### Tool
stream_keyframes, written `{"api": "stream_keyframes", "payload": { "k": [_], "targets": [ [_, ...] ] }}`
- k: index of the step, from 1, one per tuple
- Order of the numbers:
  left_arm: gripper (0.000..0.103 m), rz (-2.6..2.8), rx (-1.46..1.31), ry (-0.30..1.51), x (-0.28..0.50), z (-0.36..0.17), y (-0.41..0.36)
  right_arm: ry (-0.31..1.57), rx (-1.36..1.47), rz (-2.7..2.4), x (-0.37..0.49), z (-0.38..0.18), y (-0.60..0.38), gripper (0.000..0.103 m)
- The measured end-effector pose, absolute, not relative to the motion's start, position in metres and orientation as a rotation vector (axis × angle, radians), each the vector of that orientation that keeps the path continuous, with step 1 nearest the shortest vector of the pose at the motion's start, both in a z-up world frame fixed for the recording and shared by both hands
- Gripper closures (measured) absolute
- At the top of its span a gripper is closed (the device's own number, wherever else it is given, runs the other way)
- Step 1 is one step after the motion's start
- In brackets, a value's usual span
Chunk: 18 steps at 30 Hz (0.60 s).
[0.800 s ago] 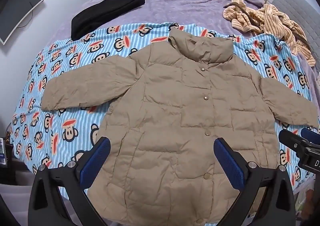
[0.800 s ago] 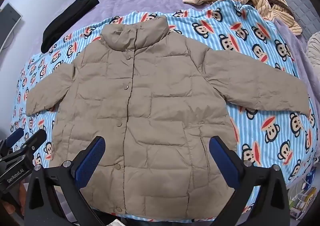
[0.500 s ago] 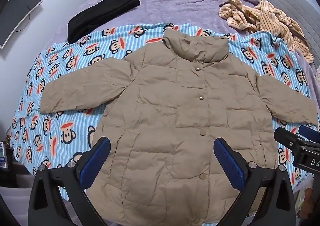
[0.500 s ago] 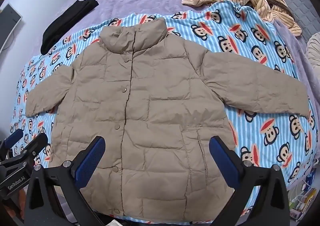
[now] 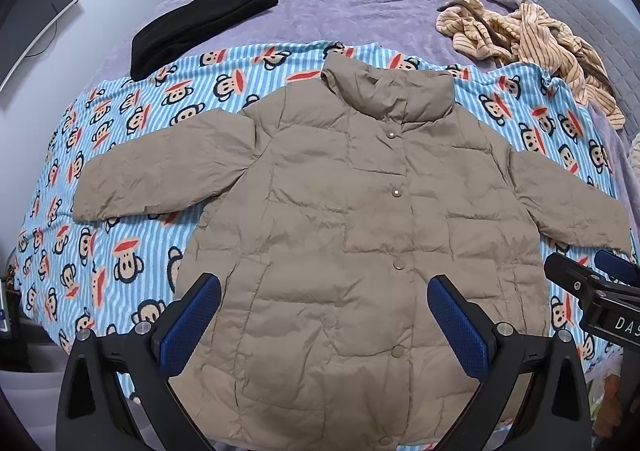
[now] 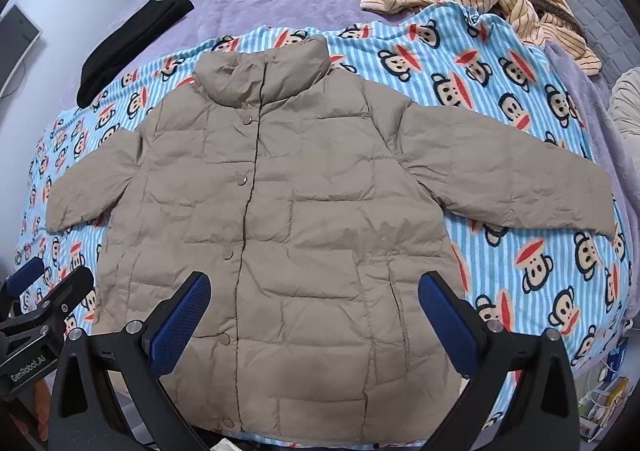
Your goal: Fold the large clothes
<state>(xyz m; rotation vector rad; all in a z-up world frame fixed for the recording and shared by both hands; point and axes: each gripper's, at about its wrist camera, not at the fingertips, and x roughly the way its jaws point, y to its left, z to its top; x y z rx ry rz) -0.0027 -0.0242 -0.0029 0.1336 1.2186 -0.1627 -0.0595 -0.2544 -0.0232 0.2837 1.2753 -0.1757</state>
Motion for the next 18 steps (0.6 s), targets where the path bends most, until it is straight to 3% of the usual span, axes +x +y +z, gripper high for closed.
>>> {"api": "stream_keyframes", "payload": {
  "k": [18],
  "targets": [
    [0.000,-0.162,0.134,1.219,-0.0018,-0.0026,-0.0246,1.282,0.267,-0.183,-0.0582,-0.0221,-0.2532,0.000]
  ]
}}
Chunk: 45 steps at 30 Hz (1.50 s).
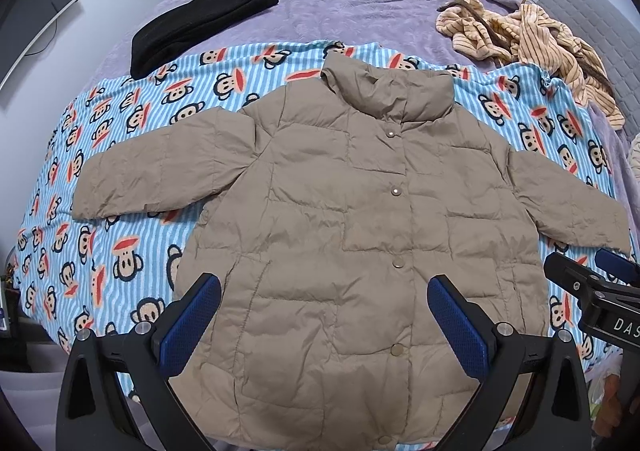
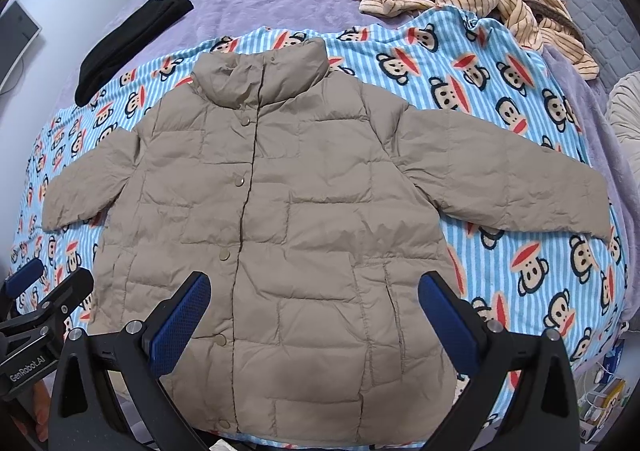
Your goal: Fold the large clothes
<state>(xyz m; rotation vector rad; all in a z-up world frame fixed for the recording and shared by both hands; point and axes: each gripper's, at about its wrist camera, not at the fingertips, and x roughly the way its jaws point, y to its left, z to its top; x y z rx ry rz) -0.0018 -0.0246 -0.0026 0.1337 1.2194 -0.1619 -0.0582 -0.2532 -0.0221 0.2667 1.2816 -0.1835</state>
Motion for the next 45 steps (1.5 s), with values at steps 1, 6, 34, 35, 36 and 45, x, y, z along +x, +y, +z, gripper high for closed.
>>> {"api": "stream_keyframes", "payload": {
  "k": [1,6,34,35,36,45],
  "targets": [
    [0.000,-0.162,0.133,1.219,-0.0017,-0.0027,-0.0245,1.281,0.268,-0.184,-0.0584,-0.0217,-0.2521,0.000],
    [0.000,-0.164,0.134,1.221,-0.0016,-0.0028,-0.0243,1.280,0.260,-0.184,-0.0587,-0.0210,-0.2526,0.000],
    [0.000,-0.170,0.137,1.219,-0.0047,0.0011,-0.0279,1.281,0.256,-0.187,-0.0594,-0.0223,-0.2514,0.000],
    [0.000,-0.172,0.139,1.218,-0.0048,0.0014,-0.0287,1.281,0.254,-0.188,-0.0595,-0.0225,-0.2514,0.000],
    [0.000,-0.173,0.140,1.218,-0.0049,0.0015,-0.0296,1.280,0.254,-0.188,-0.0599,-0.0225,-0.2507,0.000],
    [0.000,-0.173,0.141,1.217,-0.0052,0.0019,-0.0306,1.279,0.254,-0.187,-0.0607,-0.0197,-0.2535,0.000]
  ]
}}
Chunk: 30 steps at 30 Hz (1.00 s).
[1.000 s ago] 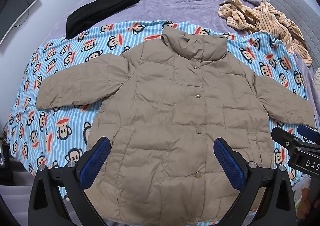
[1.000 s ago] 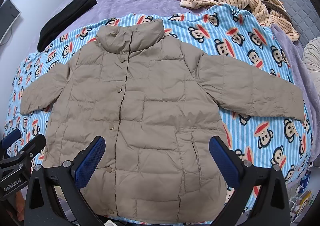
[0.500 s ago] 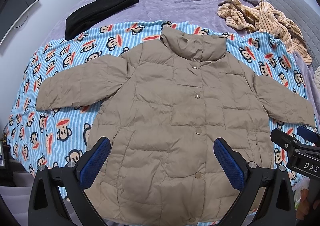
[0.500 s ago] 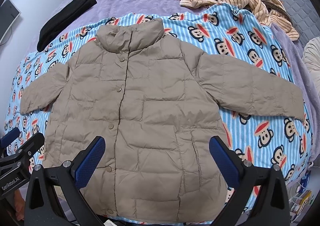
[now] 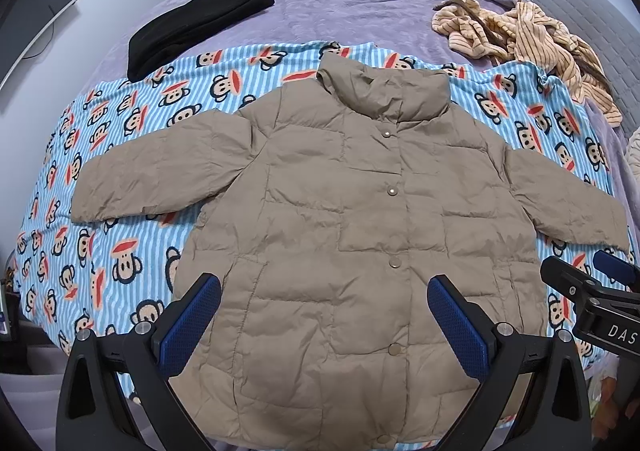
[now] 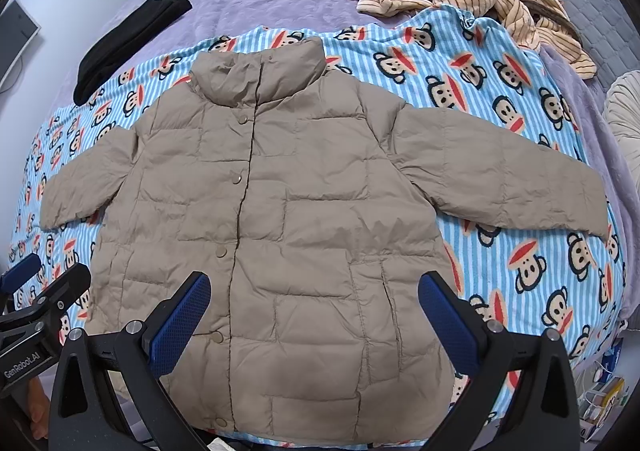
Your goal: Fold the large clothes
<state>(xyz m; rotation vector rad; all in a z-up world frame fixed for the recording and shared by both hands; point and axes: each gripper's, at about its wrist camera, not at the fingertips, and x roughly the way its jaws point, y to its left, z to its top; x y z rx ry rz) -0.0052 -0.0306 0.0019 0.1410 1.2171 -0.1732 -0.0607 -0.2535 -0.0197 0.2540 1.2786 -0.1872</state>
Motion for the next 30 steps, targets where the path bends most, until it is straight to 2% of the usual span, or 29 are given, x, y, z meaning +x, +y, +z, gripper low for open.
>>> {"api": "stream_keyframes", "payload": {
  "k": [30],
  "targets": [
    [0.000,-0.174,0.139,1.219,-0.0042,0.0020,-0.0289,1.278,0.251,-0.188,-0.0605,-0.0191,-0.2524,0.000]
  ]
}}
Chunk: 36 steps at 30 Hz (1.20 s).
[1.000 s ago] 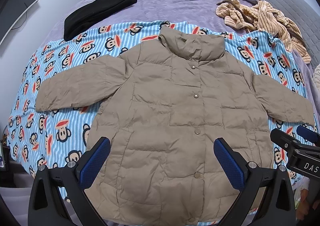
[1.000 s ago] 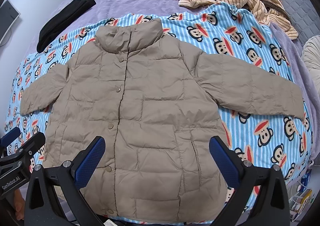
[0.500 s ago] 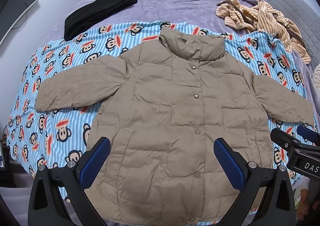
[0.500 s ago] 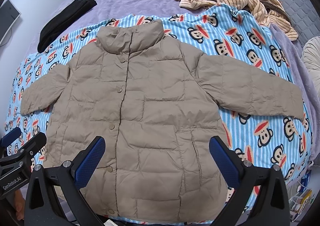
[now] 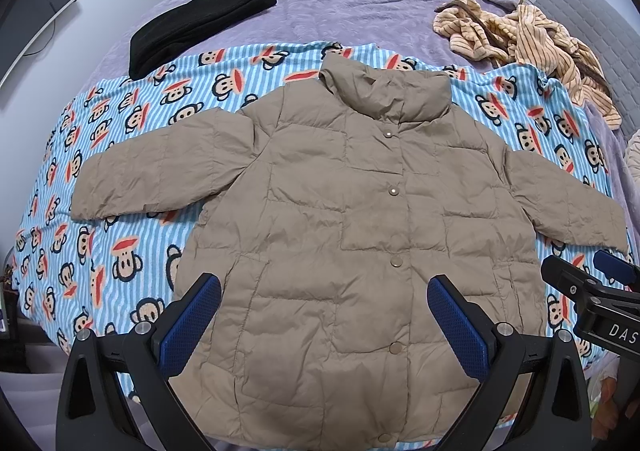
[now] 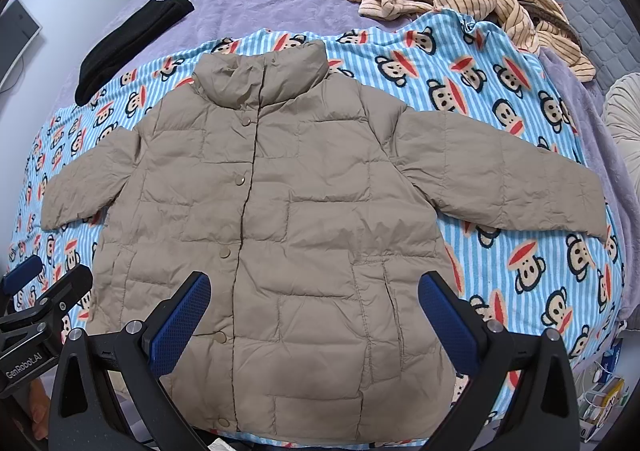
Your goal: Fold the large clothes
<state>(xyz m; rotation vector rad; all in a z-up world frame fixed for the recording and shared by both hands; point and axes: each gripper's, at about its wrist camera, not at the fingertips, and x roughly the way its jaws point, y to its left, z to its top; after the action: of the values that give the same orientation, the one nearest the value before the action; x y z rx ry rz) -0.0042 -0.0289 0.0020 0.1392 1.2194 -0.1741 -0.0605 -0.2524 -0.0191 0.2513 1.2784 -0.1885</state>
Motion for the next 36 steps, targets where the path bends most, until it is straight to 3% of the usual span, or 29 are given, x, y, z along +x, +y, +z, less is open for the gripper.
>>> {"api": "stream_keyframes", "payload": {
  "k": [27,36],
  "targets": [
    [0.000,-0.168,0.134,1.220,0.001,-0.006,-0.019,1.285,0.247,-0.192,-0.059,-0.024,-0.249,0.000],
    [0.000,-0.184,0.026,1.291,0.006,-0.042,0.012,1.317,0.285,-0.161,-0.054,-0.039,-0.243,0.000]
  ]
}}
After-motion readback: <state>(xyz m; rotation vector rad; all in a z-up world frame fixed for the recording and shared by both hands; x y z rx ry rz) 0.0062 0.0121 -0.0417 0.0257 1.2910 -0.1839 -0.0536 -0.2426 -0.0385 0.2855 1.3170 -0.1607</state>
